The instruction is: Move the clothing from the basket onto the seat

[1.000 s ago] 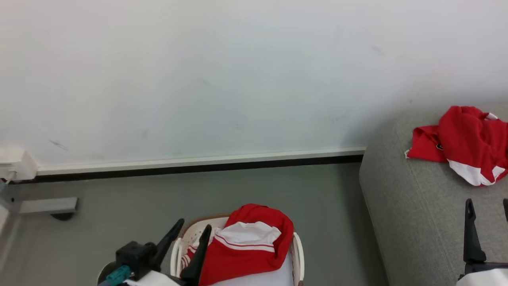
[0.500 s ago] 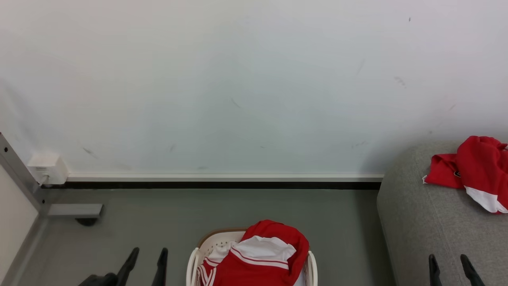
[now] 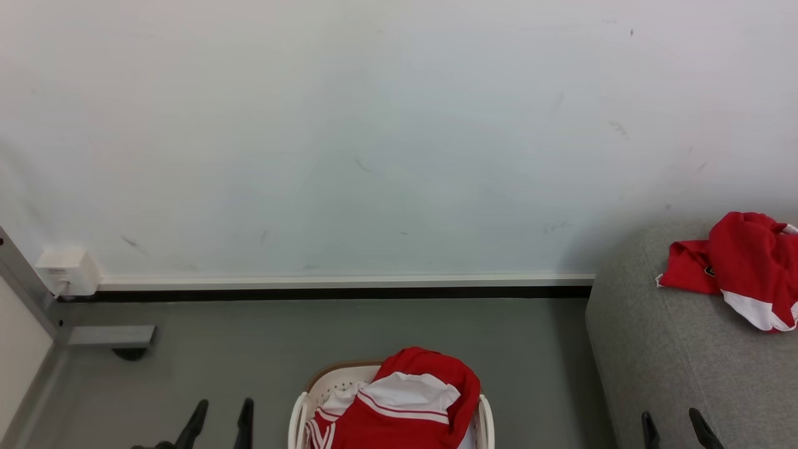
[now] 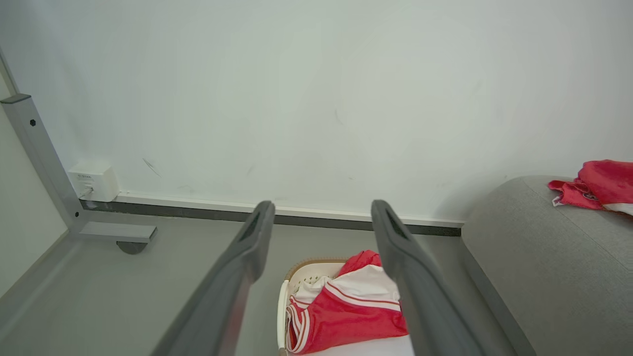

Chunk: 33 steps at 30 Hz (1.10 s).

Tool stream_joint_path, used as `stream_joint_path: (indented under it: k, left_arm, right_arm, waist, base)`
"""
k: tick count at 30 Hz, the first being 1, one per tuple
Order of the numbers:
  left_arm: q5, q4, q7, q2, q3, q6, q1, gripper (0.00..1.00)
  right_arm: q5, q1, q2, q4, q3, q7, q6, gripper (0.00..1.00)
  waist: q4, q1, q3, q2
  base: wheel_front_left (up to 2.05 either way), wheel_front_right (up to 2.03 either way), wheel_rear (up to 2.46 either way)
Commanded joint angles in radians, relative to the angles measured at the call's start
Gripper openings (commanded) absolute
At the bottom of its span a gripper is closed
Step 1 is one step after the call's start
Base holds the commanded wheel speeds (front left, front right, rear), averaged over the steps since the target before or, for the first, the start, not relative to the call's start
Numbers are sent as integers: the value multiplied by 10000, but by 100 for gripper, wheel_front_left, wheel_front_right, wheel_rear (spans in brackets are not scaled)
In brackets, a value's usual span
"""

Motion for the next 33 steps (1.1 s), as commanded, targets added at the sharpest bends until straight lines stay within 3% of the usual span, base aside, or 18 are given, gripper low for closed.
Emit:
stream_joint_path:
  k: [1,19,27,33]
  left_arm:
    - [143,43,-5,-61,110,-84,-2,100]
    - [442,205,-5,-294,416,-278,-230,100]
    - [217,449,-5,96,-245,-282,-741,100]
    - [-6,1132,-4,857,-1540,-263,-2360,100]
  right_arm:
    - [-15,22,-32,45,7,-33,-25,100]
    - [66,-206,-31,97,203,-33,-25,100]
    - [-107,-543,-31,-68,403,-33,-25,100]
    - [-178,-1310,-27,-653,562,-33,-25,100]
  waist:
    - [29,0,13,-1]
    - [-58,0,273,-1]
    - [-743,0,922,-1]
    - [-1546,0,2627,-1]
  base:
    - [0,0,0]
    - [0,0,0]
    - [0,0,0]
    - [0,0,0]
